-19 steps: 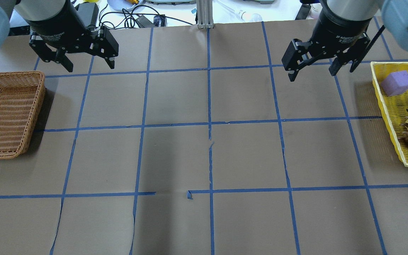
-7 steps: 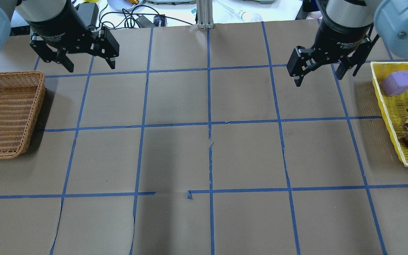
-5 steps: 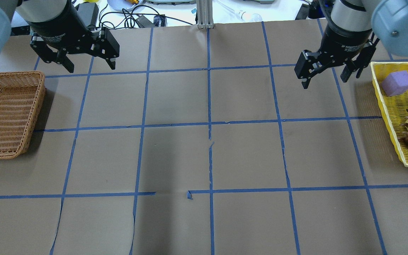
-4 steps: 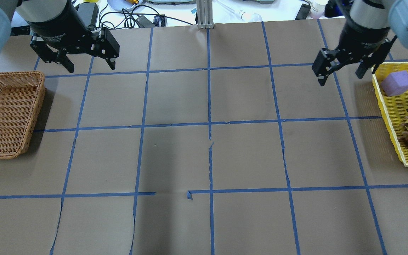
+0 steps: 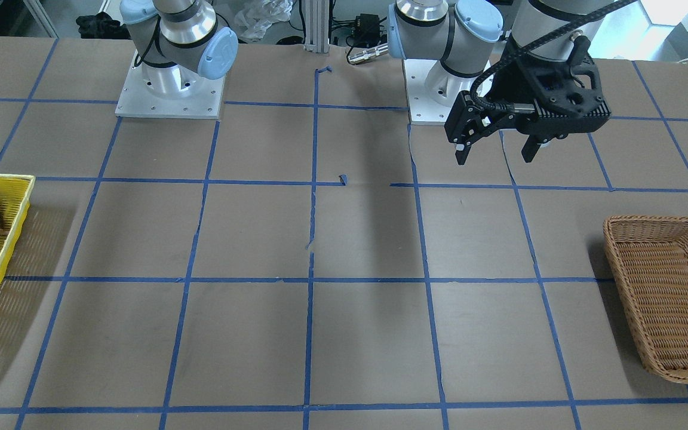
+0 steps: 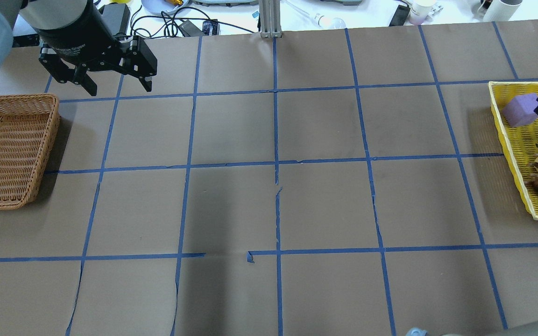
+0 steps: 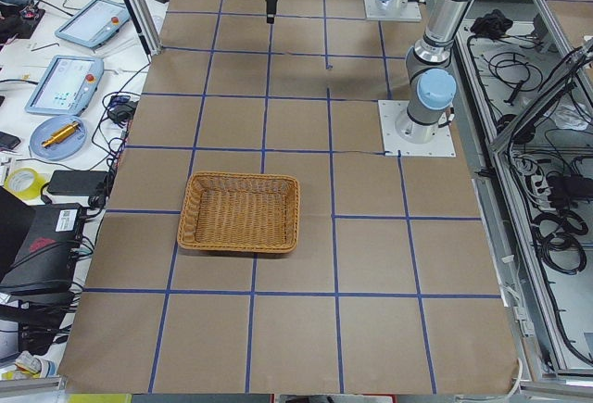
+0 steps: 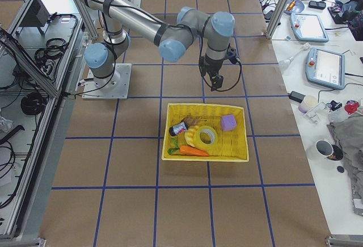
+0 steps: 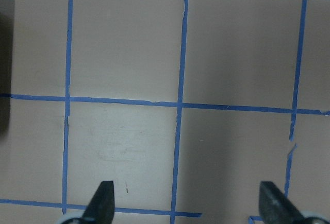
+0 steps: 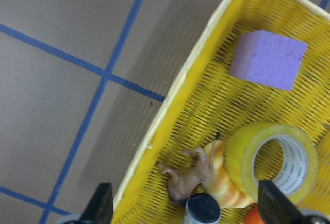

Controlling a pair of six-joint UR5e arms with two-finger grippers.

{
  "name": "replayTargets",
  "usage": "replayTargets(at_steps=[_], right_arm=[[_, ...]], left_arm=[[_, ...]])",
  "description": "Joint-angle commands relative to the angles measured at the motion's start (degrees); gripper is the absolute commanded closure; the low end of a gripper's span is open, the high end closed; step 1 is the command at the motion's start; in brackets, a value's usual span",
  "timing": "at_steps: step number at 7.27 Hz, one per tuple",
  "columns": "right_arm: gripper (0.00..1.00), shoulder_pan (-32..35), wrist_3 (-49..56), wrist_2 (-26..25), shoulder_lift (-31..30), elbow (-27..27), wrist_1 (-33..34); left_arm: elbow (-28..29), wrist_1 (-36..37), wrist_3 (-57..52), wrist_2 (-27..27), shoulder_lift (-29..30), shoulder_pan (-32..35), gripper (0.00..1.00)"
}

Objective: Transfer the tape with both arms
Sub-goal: 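Reach the right gripper into the yellow basket and grasp the tape roll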

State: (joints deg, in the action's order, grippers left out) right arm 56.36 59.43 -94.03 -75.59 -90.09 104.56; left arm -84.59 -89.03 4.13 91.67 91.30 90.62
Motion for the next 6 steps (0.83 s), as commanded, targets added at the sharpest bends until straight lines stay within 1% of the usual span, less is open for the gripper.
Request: replayTargets(at_steps=[1, 2, 5, 6], right_arm=[[0.0, -7.47, 6.66, 2.44, 7.27, -0.18, 5.64], [0.0, -8.72, 6.75, 2.45, 10.78, -0.18, 7.31], [0.0, -9.52, 6.32, 2.45, 13.97, -0.09, 7.94], [0.07, -9.61, 6.14, 2.45, 14.24, -0.09, 8.99]], left_arm=[[-0.14, 0.0, 0.0, 0.0, -0.07, 0.0, 0.0], [-0.14, 0.0, 0.0, 0.0, -0.07, 0.09, 0.0], [-0.22, -0.09, 0.0, 0.0, 0.02, 0.17, 0.0], [-0.22, -0.09, 0.0, 0.0, 0.02, 0.18, 0.0]])
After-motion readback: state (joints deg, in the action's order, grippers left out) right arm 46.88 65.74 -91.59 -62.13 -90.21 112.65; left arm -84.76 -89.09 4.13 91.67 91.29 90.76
